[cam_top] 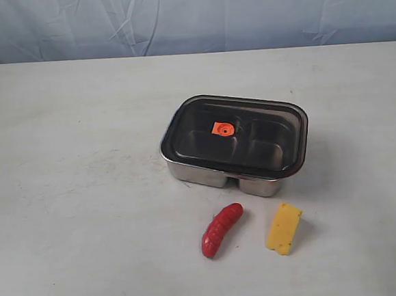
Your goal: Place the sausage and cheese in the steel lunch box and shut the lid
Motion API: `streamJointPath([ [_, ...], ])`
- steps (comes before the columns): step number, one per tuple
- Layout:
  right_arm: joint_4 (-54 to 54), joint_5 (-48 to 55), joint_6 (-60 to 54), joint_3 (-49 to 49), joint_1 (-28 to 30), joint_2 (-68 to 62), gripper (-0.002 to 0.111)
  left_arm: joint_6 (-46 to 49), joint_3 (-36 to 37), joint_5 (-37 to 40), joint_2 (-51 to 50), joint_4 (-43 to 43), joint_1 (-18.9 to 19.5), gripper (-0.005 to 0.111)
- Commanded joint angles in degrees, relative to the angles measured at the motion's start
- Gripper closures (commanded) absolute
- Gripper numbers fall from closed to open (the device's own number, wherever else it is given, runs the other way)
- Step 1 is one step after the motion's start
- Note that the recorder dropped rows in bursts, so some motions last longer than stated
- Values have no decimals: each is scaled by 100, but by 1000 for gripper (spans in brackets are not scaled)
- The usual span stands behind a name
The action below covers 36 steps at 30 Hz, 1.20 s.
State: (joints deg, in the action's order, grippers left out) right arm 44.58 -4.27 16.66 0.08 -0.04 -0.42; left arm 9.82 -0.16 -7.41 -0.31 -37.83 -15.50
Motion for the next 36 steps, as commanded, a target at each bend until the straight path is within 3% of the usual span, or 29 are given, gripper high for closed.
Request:
streamJointPath([
  [1,1148,571,304,-8,-4,42,108,-13,16,-33,31,6,0,107],
  [6,1793,1407,385,-8,-4,42,108,-13,16,-33,31,6,0,107],
  [8,3173,2022,436,-8,-4,42,108,-13,16,-33,31,6,0,107],
  [9,3969,2468,-112,-8,-4,42,108,-13,16,-33,31,6,0,107],
  [10,4666,2680,-1821,182,-4,42,108,-13,16,-33,31,6,0,107],
  [12,5537,2705,-6284,976,4,42,108,-13,16,-33,31,6,0,107],
  [14,5537,2835,-8489,1659,4,42,108,-13,16,-33,31,6,0,107],
  [15,5537,2855,-8852,1977,4,-30,108,-13,16,-33,31,6,0,107],
  [17,5028,2792,-8659,2514,4,-444,108,-13,16,-33,31,6,0,107],
  [24,-1087,4444,-5074,4409,-48,-2983,109,-13,16,-33,31,6,0,107],
  [28,-3784,4878,-3526,5220,-565,-4051,109,-13,16,-33,31,6,0,107],
  [33,-5804,6037,-1849,5927,-1272,-5012,109,-13,16,-33,31,6,0,107],
  [36,-6124,6331,-1421,5973,-1544,-5520,109,-13,16,-33,31,6,0,107],
])
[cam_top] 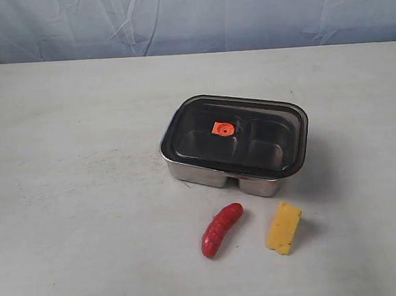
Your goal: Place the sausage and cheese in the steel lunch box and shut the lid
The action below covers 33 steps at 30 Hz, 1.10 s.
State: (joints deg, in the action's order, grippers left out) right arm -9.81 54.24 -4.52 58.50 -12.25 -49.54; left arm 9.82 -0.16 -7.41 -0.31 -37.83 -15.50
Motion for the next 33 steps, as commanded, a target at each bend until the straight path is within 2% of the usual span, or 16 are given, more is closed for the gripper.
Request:
streamJointPath([
  [1,-335,363,900,131,-362,-774,109,-13,16,-33,31,6,0,107],
  [3,740,-104,755,118,-378,-1036,109,-13,16,-33,31,6,0,107],
  [7,2904,-939,-339,118,-378,-1496,109,-13,16,-33,31,6,0,107],
  [14,3962,-1262,-441,118,-378,-2452,109,-13,16,-33,31,6,0,107],
  [18,4464,-2193,-610,-148,-346,-2569,109,-13,16,-33,31,6,0,107],
  [22,4728,-2520,-647,-815,117,-2569,109,-13,16,-33,31,6,0,107],
  [24,5255,-2715,-837,-1206,470,-2569,109,-13,16,-33,31,6,0,107],
  [25,5710,-2841,-1180,-1420,628,-2569,109,-13,16,-33,31,6,0,107],
  [27,6917,-2828,-2630,-1774,841,-2569,109,-13,16,-33,31,6,0,107],
  [29,8425,-2182,-4748,-2013,1113,-2637,109,-13,16,-33,31,6,0,107],
  [30,8997,-1767,-5440,-2076,1252,-2703,109,-13,16,-33,31,6,0,107],
  [31,9421,-1152,-5887,-2140,1497,-2842,109,-13,16,-33,31,6,0,107],
  [33,9763,-560,-6086,-2147,1828,-3151,109,-13,16,-33,31,6,0,107],
])
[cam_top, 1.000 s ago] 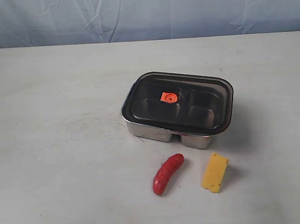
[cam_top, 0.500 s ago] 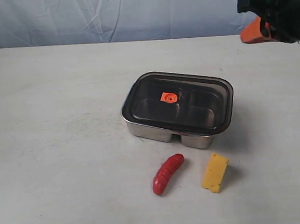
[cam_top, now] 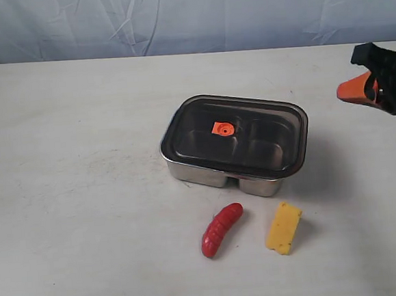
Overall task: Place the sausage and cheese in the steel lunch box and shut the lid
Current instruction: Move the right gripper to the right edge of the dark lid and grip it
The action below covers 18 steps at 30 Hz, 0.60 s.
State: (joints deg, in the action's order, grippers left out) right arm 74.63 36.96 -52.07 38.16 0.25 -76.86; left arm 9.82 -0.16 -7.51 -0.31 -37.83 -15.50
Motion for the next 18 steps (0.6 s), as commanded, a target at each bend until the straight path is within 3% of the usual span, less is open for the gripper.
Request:
streamJointPath([
  [1,1422,1614,-1457,-114,802,-627,109,-13,16,-12,31,6,0,107],
  [6,1765,3252,-2180,-114,1289,-1725,109,-13,16,18,31,6,0,107],
  [10,1819,3054,-2799,-114,1229,-2406,109,-13,16,18,31,6,0,107],
  [18,1970,2616,-2823,-114,1166,-2764,108,-13,16,18,31,6,0,107],
])
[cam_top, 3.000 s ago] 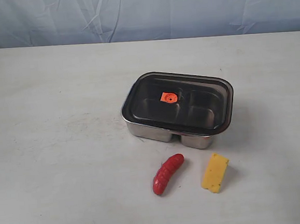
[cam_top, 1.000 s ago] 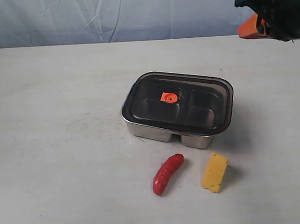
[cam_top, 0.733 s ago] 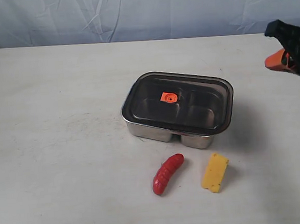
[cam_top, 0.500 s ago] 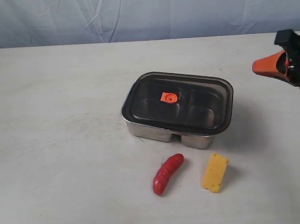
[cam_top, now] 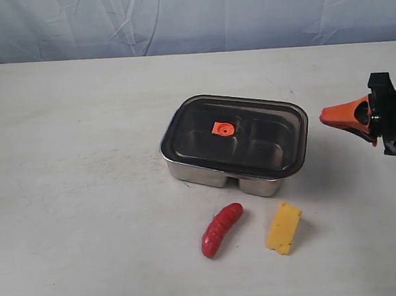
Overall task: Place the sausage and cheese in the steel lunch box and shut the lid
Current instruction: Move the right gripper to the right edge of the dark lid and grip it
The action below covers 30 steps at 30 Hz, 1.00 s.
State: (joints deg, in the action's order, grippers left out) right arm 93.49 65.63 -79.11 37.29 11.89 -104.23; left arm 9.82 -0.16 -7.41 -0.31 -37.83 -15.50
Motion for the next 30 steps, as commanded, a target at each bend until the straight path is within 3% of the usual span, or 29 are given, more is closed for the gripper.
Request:
streamJointPath([
  [1,83,-341,-119,-27,1,-27,104,-13,16,7,31,6,0,107],
  [3,83,-435,-119,-27,1,-27,92,-13,16,7,31,6,0,107],
  [7,98,-450,-100,-27,-35,-27,57,-13,16,7,31,6,0,107],
  [9,131,-478,-29,-27,-152,-38,48,-13,16,7,31,6,0,107],
  [16,194,-1088,-20,-27,-703,-38,50,-13,16,7,31,6,0,107],
  [27,367,-1194,-20,-27,-740,-38,51,-13,16,7,31,6,0,107],
  [30,419,-1108,-20,-27,-740,-38,58,-13,16,7,31,6,0,107],
])
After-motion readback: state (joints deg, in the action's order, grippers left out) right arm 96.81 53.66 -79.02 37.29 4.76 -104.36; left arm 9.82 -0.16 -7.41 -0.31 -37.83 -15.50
